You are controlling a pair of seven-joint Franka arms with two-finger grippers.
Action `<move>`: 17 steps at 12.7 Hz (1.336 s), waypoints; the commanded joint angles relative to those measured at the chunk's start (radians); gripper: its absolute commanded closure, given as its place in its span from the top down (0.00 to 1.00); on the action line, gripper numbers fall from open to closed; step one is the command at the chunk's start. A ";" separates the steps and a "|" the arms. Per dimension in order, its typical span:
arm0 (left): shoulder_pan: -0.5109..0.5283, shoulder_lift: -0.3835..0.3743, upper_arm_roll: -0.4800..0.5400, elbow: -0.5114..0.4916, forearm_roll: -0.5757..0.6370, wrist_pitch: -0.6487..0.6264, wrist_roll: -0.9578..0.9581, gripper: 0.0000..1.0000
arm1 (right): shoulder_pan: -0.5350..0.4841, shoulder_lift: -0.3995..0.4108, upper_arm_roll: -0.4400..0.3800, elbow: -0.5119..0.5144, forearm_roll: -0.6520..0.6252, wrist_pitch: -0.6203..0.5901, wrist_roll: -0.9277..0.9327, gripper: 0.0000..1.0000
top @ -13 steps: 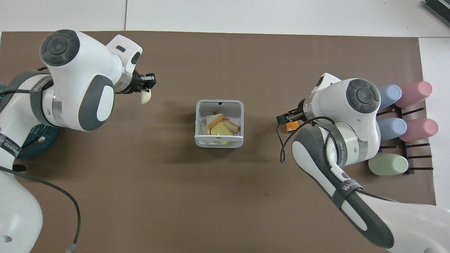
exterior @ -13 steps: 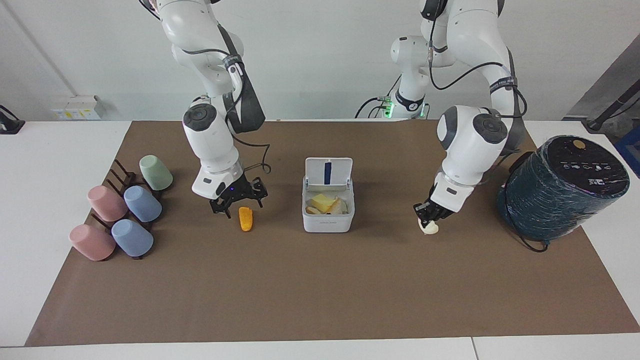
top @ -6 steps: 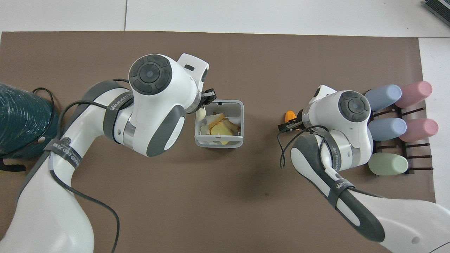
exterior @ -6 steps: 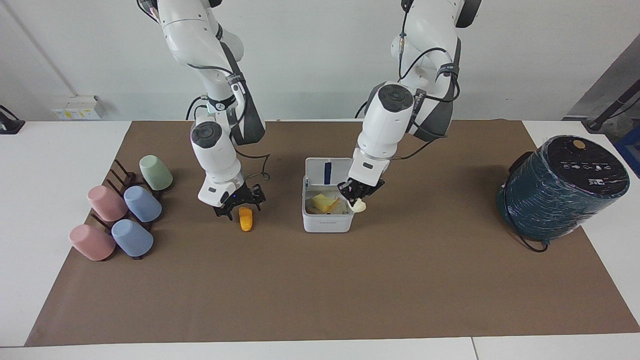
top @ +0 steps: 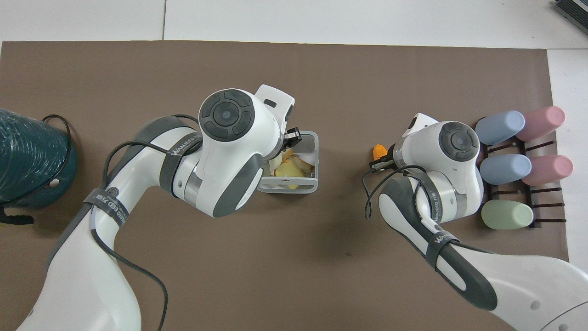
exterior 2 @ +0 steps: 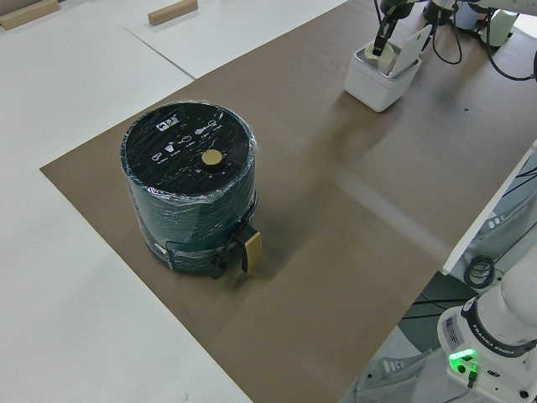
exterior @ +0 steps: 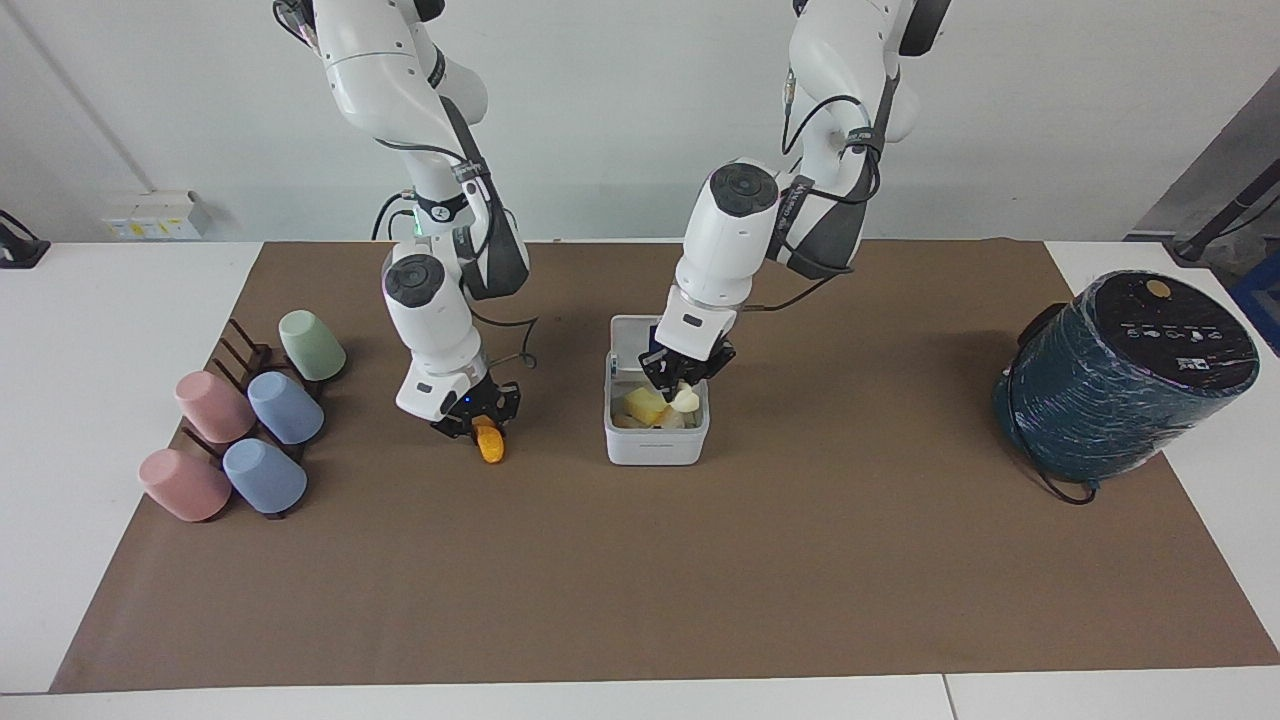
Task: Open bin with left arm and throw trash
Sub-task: 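Carry the orange carrot to the bin with the right gripper and drop it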
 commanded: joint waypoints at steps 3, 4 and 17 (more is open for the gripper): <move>-0.026 -0.012 0.016 -0.017 0.005 0.010 -0.015 1.00 | -0.009 -0.001 0.011 0.003 -0.013 0.011 0.022 0.00; -0.033 -0.012 0.016 -0.017 0.005 0.010 -0.015 1.00 | -0.009 -0.007 0.011 0.012 -0.013 0.003 0.023 0.00; 0.308 -0.085 0.032 0.291 0.092 -0.573 0.476 1.00 | 0.069 -0.088 0.052 0.336 0.235 -0.238 0.264 0.00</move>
